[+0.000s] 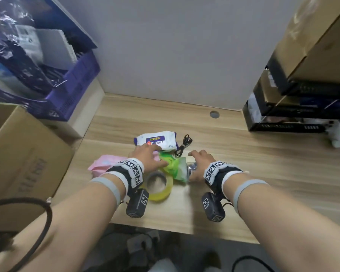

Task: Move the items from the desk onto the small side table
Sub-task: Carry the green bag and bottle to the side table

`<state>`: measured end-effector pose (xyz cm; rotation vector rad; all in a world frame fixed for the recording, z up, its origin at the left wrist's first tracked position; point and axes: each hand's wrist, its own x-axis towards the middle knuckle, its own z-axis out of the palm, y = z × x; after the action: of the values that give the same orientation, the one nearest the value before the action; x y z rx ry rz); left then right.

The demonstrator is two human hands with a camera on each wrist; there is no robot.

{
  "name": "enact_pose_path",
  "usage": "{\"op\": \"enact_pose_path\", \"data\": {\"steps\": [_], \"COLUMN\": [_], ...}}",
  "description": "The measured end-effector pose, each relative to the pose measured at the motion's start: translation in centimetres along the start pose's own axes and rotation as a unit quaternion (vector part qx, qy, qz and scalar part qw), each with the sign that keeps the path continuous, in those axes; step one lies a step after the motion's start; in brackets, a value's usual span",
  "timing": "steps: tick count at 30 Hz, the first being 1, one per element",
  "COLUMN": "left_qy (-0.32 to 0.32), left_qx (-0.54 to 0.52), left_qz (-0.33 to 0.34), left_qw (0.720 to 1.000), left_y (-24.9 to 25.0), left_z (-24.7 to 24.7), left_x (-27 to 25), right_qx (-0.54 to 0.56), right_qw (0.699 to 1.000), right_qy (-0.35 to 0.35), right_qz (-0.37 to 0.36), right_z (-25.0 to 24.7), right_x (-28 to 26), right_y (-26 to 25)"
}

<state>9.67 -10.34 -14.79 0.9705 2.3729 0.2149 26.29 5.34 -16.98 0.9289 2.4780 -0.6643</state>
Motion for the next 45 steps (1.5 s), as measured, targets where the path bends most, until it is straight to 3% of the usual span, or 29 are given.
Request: {"op": "enact_pose_path", "data": {"steps": [3, 9, 13, 19, 25, 30, 37, 40, 43, 45], "left_qy": [-0.038, 0.01, 0.015, 0.015, -0.008, -0.036, -0.154, -0.18, -0.22, -0.248], "left_qx": [0.031, 0.197, 0.227, 0.229, 0.131, 0.093, 0.12, 0.172, 0.231, 0.26], "left_qz": [0.016, 0.096, 0.095, 0.149, 0.241, 0.374, 0.51, 0.56, 0.619, 0.642], "left_qw": [0.999, 0.976, 0.969, 0.962, 0.961, 0.922, 0.838, 0.79, 0.718, 0.677], "left_y": [-1.1, 0.8, 2.6, 8.4, 19.4, 31.5, 46.1, 50.5, 53.7, 54.6], "left_z": [0.9, 1.9, 2.5, 2.1, 3.0, 8.5, 20.9, 27.6, 35.1, 39.1], "left_x": [-0.1, 1.2, 2.4, 4.4, 4.8, 0.6, -14.8, -22.8, -32.0, -36.7], "right_qx": [-0.038, -0.029, 0.037, 0.183, 0.275, 0.329, 0.372, 0.388, 0.395, 0.394], "right_qw": [0.999, 0.998, 0.999, 0.978, 0.923, 0.856, 0.718, 0.643, 0.563, 0.533], "right_qy": [-0.017, -0.042, -0.023, 0.074, 0.191, 0.258, 0.368, 0.394, 0.393, 0.371], "right_qz": [0.0, -0.028, -0.02, 0.06, 0.192, 0.305, 0.459, 0.53, 0.611, 0.65], "right_z": [1.2, 2.5, 2.1, 0.5, -0.1, 2.0, 10.6, 16.0, 22.8, 26.6], "right_x": [1.1, 2.6, 2.3, -0.9, -7.9, -19.0, -39.7, -49.1, -58.4, -62.8], "right_y": [-0.1, 1.5, 3.4, 9.1, 16.2, 23.5, 32.5, 34.0, 34.4, 33.8]}}
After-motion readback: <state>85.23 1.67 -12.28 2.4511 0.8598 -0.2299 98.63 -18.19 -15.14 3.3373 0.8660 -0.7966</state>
